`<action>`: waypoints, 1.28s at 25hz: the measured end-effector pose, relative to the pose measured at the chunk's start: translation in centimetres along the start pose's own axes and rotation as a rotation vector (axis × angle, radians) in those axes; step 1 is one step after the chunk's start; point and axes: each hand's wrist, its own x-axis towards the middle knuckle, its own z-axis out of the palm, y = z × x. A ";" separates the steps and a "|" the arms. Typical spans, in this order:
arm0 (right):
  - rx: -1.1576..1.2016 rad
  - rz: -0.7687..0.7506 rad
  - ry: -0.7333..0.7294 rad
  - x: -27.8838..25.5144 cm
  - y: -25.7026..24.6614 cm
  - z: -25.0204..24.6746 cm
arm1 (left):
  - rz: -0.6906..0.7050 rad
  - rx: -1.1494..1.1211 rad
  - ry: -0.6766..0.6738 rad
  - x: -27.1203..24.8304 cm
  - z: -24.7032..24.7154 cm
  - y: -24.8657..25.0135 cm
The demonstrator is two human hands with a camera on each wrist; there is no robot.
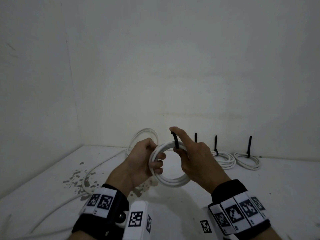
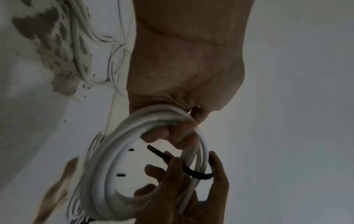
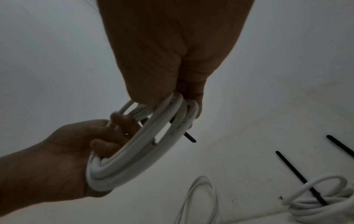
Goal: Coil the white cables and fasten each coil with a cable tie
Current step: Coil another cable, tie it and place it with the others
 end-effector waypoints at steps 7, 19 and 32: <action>0.015 -0.082 0.005 -0.4 -0.1 0.4 | -0.020 0.196 0.079 -0.6 1.3 -0.7; 0.229 -0.108 0.331 -0.1 0.0 0.4 | 0.139 0.012 0.352 1.0 1.4 -1.6; 0.782 0.325 0.417 0.9 -1.7 -2.7 | 0.279 0.322 0.391 1.1 2.3 -2.3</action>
